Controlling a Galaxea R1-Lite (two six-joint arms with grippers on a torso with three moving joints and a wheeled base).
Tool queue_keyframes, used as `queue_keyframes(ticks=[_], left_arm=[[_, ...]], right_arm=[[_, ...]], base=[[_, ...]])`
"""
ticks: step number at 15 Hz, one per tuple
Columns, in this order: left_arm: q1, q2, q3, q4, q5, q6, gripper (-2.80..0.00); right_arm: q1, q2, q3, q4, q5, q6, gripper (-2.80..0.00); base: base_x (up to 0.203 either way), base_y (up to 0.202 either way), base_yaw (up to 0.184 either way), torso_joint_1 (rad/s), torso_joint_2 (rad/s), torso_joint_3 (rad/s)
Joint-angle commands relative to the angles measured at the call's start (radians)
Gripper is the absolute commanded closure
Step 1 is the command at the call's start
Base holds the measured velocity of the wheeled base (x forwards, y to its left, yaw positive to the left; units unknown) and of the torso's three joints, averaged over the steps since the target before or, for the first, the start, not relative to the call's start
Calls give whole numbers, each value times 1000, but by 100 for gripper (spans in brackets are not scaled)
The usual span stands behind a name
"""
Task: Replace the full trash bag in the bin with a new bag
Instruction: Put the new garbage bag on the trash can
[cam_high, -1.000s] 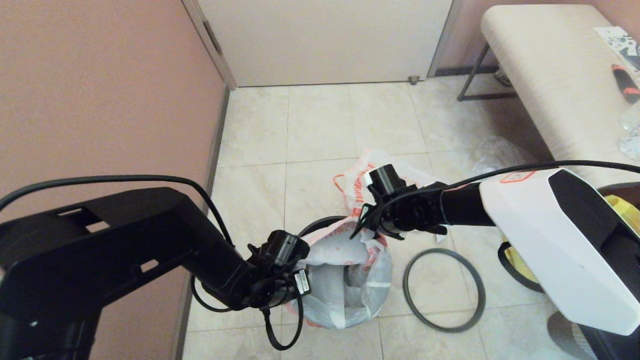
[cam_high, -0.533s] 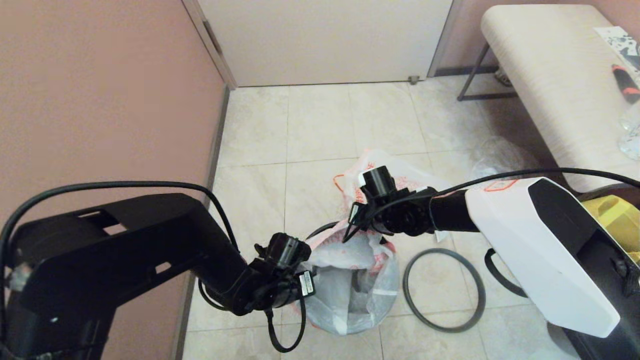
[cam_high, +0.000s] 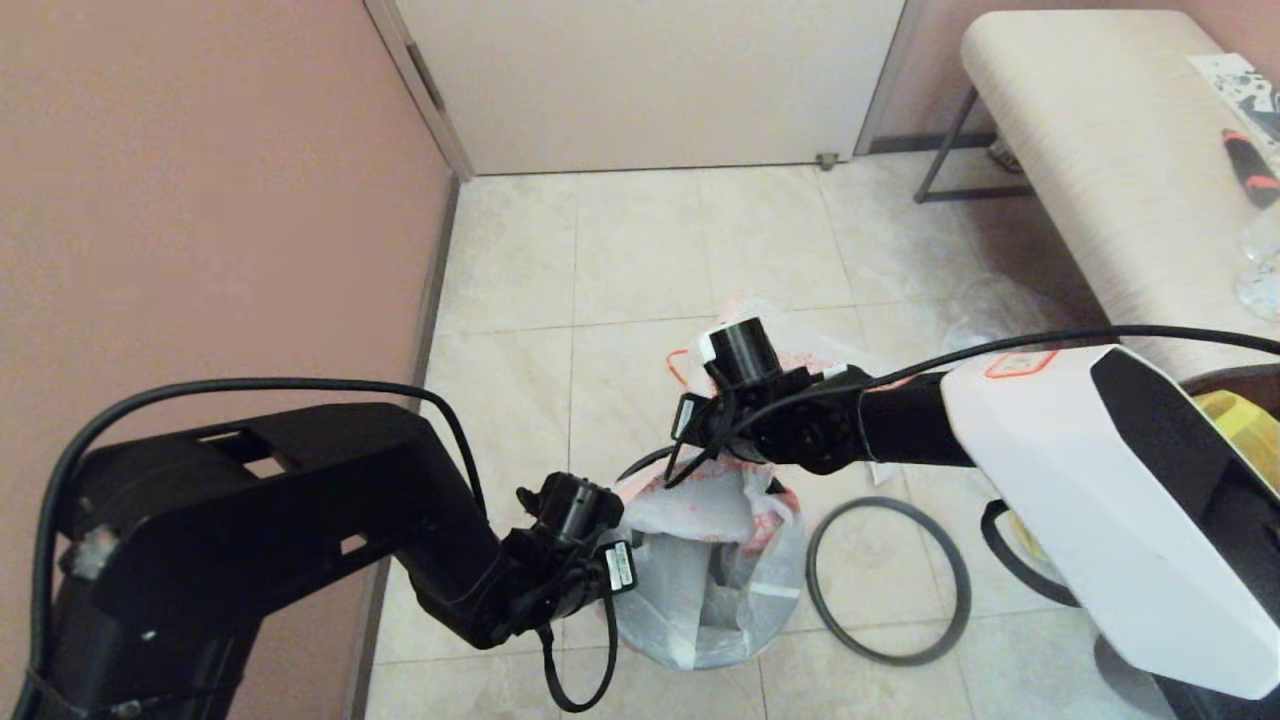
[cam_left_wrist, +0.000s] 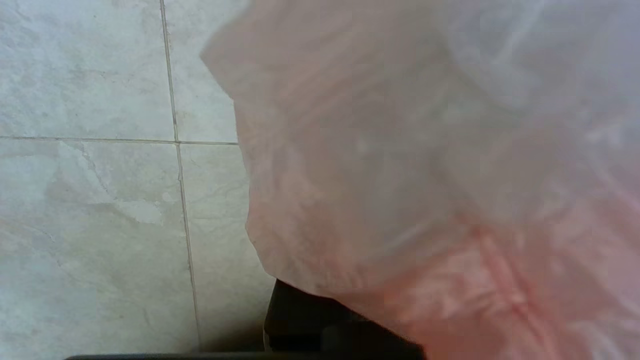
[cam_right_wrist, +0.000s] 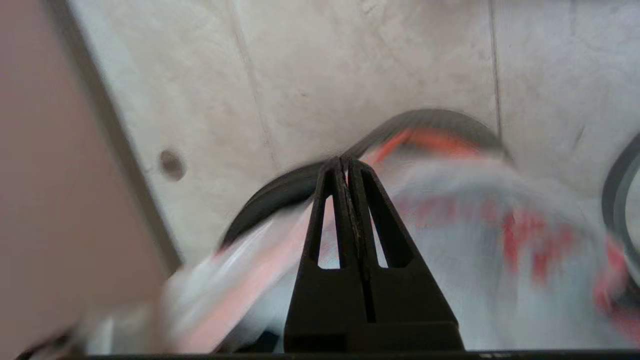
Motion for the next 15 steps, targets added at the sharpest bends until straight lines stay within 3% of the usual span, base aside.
queue_keyframes(ticks=[1, 4, 7, 10, 15], left_arm=[[3, 9, 1, -5, 1, -5, 0], [4, 6, 3, -9, 1, -5, 0], [4, -1, 7, -13, -2, -7, 0], [7, -21, 32, -43, -35, -6, 0], [7, -49, 85, -125, -92, -4, 0]], right_arm=[[19, -80, 29, 64, 9, 6, 0], [38, -114, 59, 214, 126, 7, 0], [5, -44, 58, 212, 184, -2, 0], [-49, 30, 13, 209, 303, -42, 0], [-63, 114, -16, 82, 323, -104, 0]], base=[[0, 0, 0, 0, 0, 0], [0, 0, 0, 0, 0, 0], [0, 0, 0, 0, 0, 0], [0, 0, 0, 0, 0, 0], [0, 0, 0, 0, 0, 0]])
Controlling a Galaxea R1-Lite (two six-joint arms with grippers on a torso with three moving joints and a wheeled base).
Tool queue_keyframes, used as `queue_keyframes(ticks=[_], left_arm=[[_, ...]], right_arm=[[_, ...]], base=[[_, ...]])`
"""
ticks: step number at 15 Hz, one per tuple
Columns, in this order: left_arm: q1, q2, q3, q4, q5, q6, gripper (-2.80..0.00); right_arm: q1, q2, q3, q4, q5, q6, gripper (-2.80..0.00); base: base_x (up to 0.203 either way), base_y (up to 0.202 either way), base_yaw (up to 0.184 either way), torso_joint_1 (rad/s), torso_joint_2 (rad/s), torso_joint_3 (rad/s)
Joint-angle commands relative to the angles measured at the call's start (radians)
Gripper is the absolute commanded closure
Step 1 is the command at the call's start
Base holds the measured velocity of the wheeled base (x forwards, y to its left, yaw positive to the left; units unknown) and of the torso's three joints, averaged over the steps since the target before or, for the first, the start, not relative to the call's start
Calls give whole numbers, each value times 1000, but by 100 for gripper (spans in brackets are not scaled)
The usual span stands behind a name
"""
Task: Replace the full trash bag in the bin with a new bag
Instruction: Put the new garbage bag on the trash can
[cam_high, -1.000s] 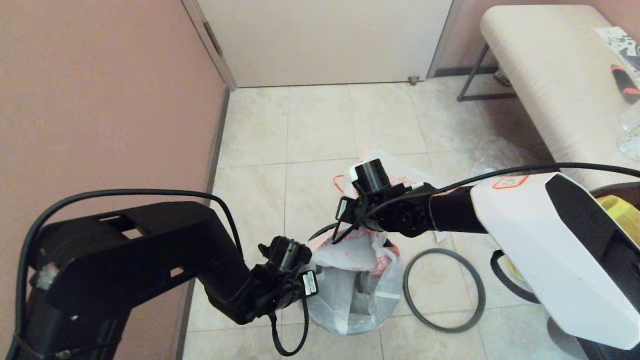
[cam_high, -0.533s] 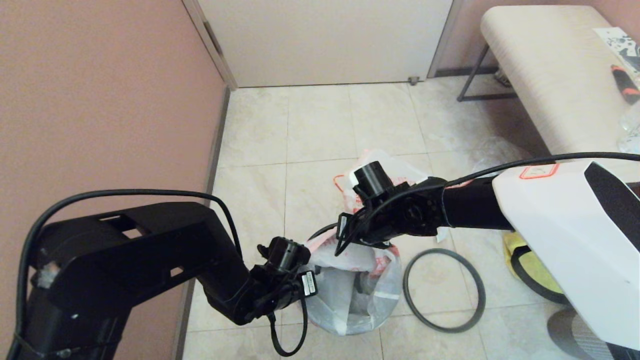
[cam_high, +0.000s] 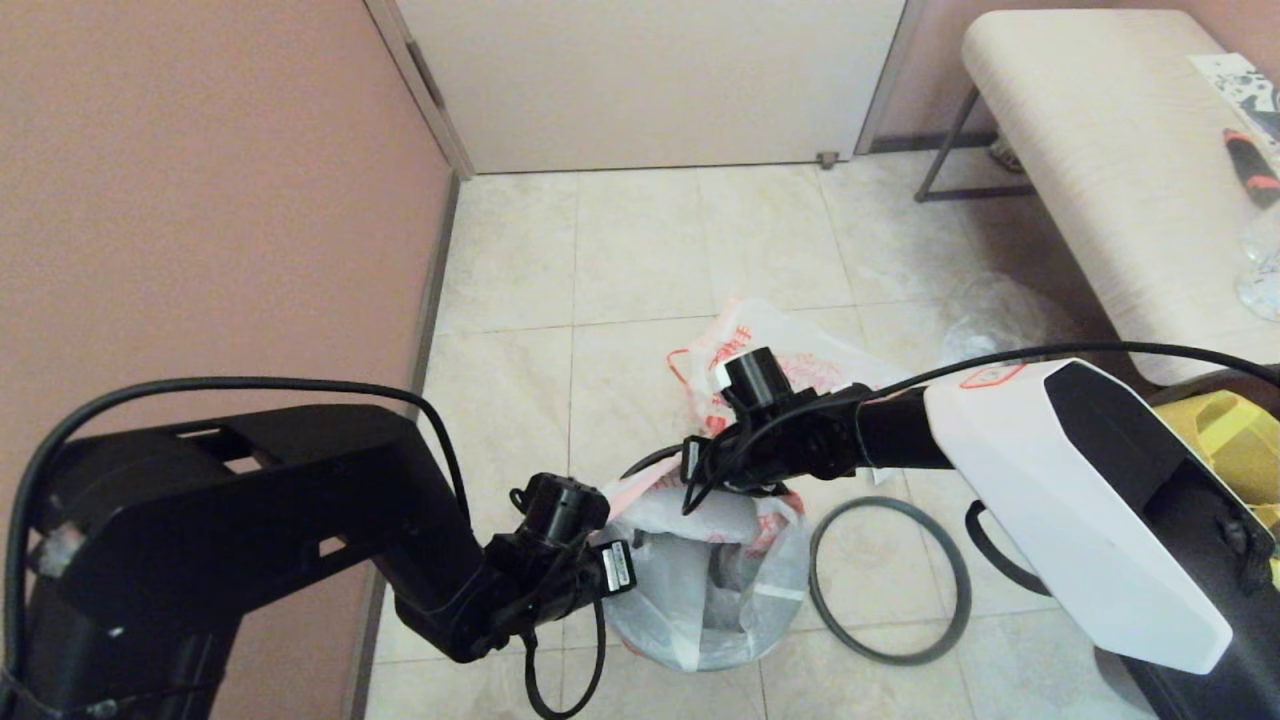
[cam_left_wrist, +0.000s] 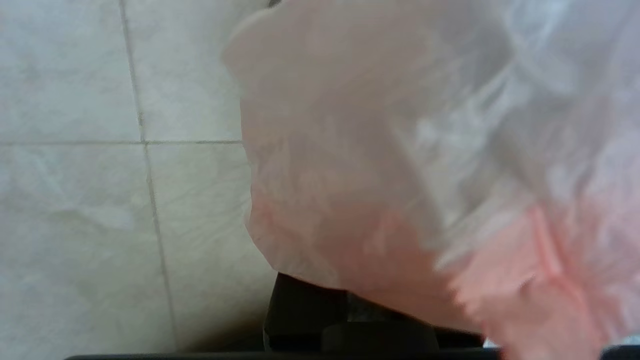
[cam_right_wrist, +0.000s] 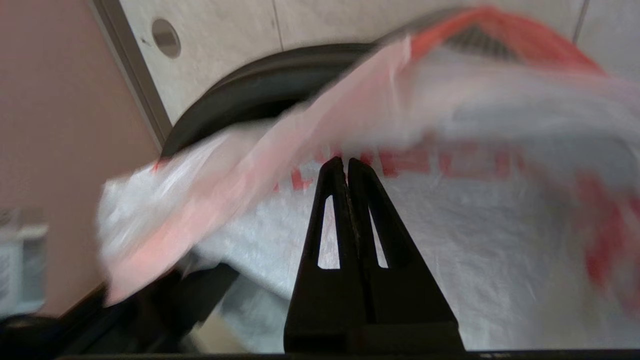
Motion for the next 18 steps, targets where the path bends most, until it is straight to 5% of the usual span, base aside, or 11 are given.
queue_keyframes(ticks=[1, 18], left_arm=[[-2, -11, 15, -20, -4, -2, 0], [-34, -18, 61, -63, -16, 31, 0]], right_arm=[[7, 31, -7, -5, 2, 1, 0], [21, 5, -25, -222, 8, 21, 0]], base=[[0, 0, 0, 0, 0, 0], [0, 0, 0, 0, 0, 0]])
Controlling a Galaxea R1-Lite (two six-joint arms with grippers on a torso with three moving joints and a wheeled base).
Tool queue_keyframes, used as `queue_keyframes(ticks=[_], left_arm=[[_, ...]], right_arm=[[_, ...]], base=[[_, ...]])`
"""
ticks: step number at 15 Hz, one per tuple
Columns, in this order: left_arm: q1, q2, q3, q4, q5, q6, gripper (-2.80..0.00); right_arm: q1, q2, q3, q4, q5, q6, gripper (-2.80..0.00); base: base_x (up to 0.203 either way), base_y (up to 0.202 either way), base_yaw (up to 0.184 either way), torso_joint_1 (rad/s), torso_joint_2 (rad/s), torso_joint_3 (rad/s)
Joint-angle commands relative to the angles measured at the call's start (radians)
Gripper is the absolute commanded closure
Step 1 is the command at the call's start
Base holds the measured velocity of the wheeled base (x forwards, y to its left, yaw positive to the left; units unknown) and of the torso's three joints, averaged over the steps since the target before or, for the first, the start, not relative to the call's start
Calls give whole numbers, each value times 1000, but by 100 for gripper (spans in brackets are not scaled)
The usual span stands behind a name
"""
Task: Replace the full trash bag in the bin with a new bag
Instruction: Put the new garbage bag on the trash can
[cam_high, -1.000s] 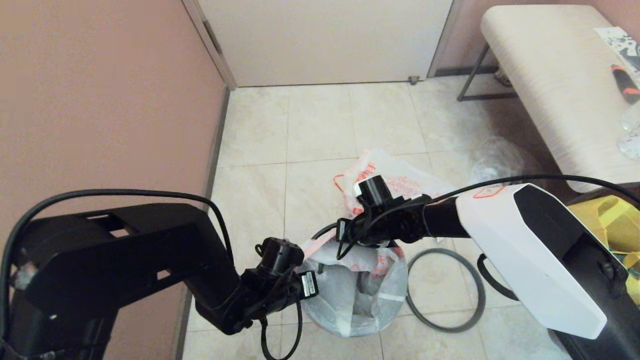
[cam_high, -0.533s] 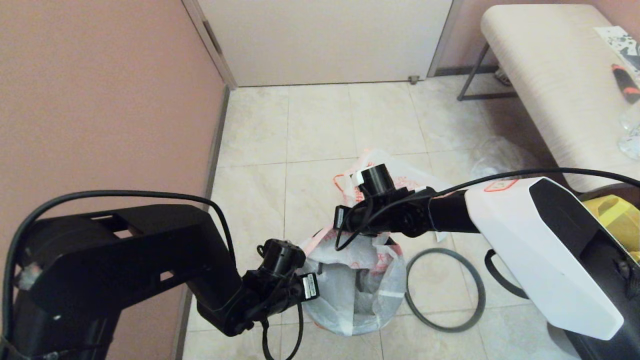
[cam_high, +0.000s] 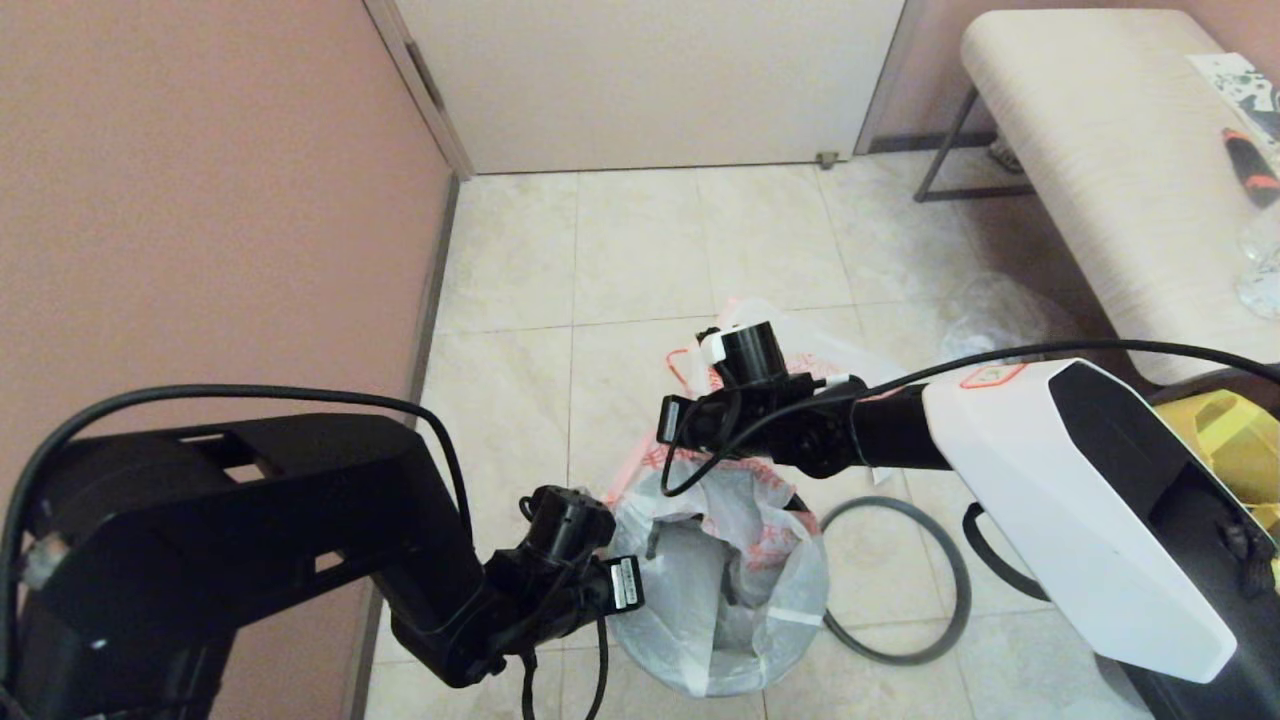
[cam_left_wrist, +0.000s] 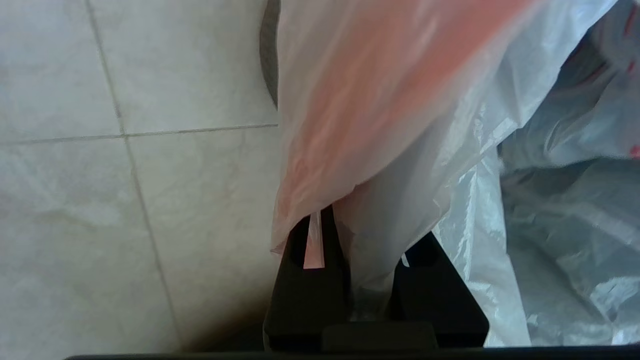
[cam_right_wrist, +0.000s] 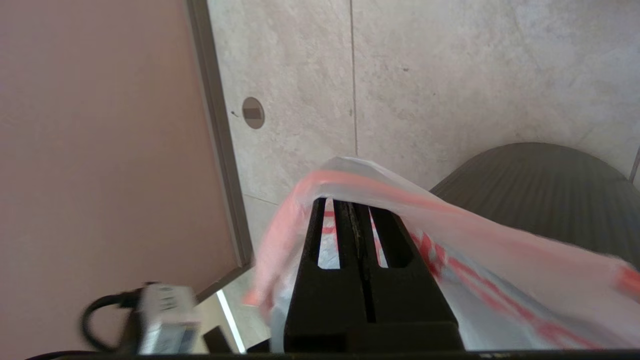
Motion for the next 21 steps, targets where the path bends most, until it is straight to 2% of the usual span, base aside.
queue_keyframes(ticks=[1, 3, 6, 10, 14, 18, 19, 21], left_arm=[[0, -5, 20, -53, 1, -4, 0], [3, 8, 55, -155, 3, 22, 0], [8, 53, 61, -213, 50, 58, 0], [15, 110, 26, -217, 166, 74, 0], [17, 121, 30, -231, 215, 77, 0], [16, 139, 48, -308, 222, 110, 0], [13, 140, 55, -316, 222, 112, 0], [11, 141, 58, -318, 221, 125, 0]], right_arm=[[-8, 23, -4, -4, 2, 2, 0], [-18, 52, -9, -77, 1, 4, 0], [-49, 60, -3, -87, -1, 4, 0], [-94, -6, 4, 45, 0, 31, 0], [-115, 10, -1, 82, 18, 27, 0], [-165, 28, -2, 77, 141, 24, 0], [-180, 27, -1, 81, 190, 12, 0], [-221, 21, -1, 94, 338, -23, 0]], base=[[0, 0, 0, 0, 0, 0], [0, 0, 0, 0, 0, 0], [0, 0, 0, 0, 0, 0], [0, 0, 0, 0, 0, 0], [0, 0, 0, 0, 0, 0], [0, 0, 0, 0, 0, 0], [0, 0, 0, 0, 0, 0], [0, 0, 0, 0, 0, 0]])
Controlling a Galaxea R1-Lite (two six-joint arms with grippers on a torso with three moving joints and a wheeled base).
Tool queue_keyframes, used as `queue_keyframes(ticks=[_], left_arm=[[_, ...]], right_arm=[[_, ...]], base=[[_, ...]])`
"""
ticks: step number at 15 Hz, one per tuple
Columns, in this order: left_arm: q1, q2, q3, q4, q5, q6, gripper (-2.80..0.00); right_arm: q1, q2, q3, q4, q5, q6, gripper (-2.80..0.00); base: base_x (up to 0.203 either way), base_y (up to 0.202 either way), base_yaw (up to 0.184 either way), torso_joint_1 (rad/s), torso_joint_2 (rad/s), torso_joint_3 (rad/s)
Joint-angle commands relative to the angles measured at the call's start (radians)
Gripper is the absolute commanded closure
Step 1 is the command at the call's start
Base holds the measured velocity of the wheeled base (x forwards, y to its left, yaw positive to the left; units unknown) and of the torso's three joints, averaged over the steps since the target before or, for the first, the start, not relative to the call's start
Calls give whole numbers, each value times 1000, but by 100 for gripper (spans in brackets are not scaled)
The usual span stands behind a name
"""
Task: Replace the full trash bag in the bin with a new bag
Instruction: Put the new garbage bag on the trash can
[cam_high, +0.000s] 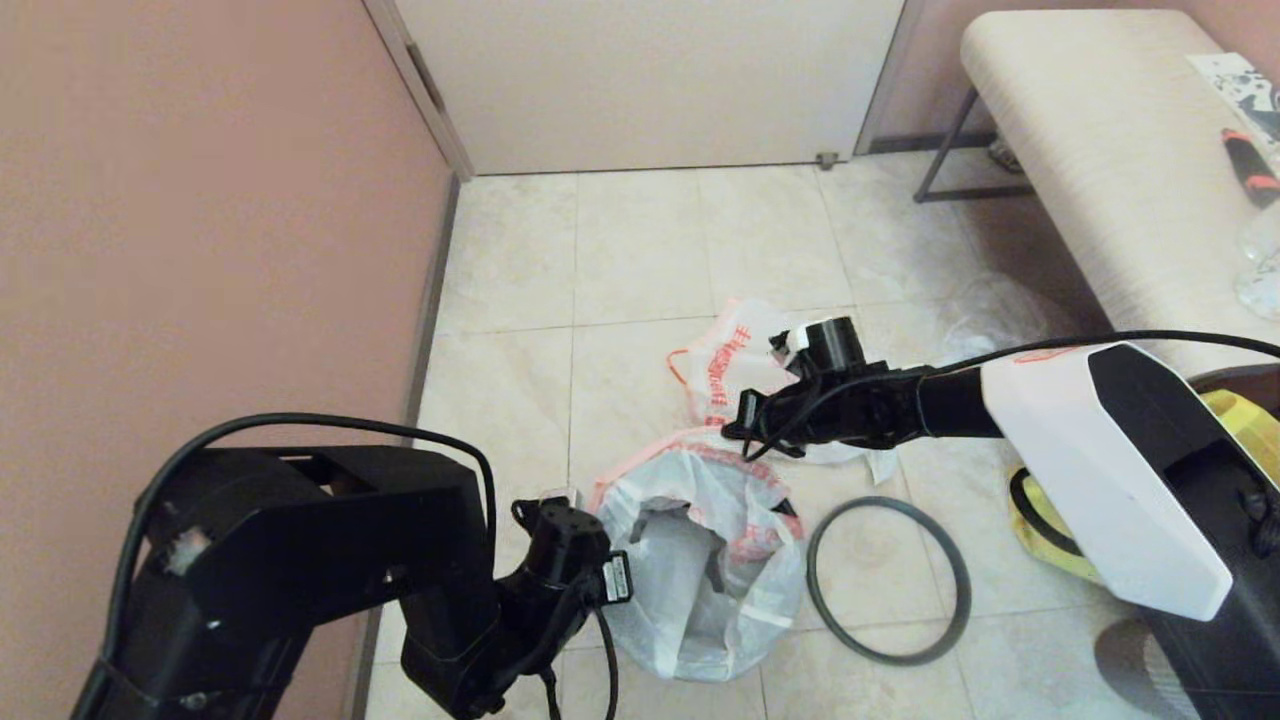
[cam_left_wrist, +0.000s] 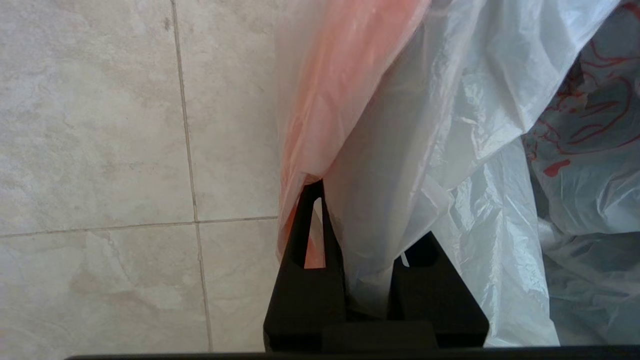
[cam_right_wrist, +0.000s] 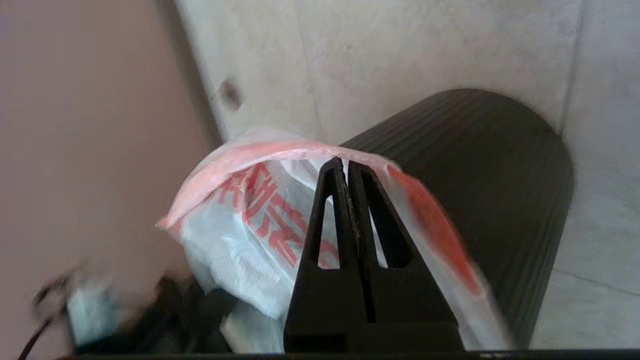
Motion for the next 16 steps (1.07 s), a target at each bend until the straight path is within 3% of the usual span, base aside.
queue_keyframes(ticks=[1, 4, 9, 15, 16], left_arm=[[1, 9, 1, -4, 0, 0, 0], [0, 8, -2, -6, 2, 0, 0], [-2, 1, 12, -93, 3, 8, 0], [0, -6, 9, -98, 5, 15, 0], [1, -5, 5, -99, 3, 21, -280]], right_arm=[[-26, -3, 0, 26, 103, -27, 0], [-30, 27, 0, 110, 113, -159, 0], [-35, 18, 1, 157, 82, -166, 0], [14, -246, 34, 355, 0, -121, 0], [26, -270, 40, 406, -5, -107, 0]], base=[[0, 0, 0, 0, 0, 0], [0, 0, 0, 0, 0, 0], [0, 0, 0, 0, 0, 0], [0, 0, 0, 0, 0, 0], [0, 0, 0, 0, 0, 0]])
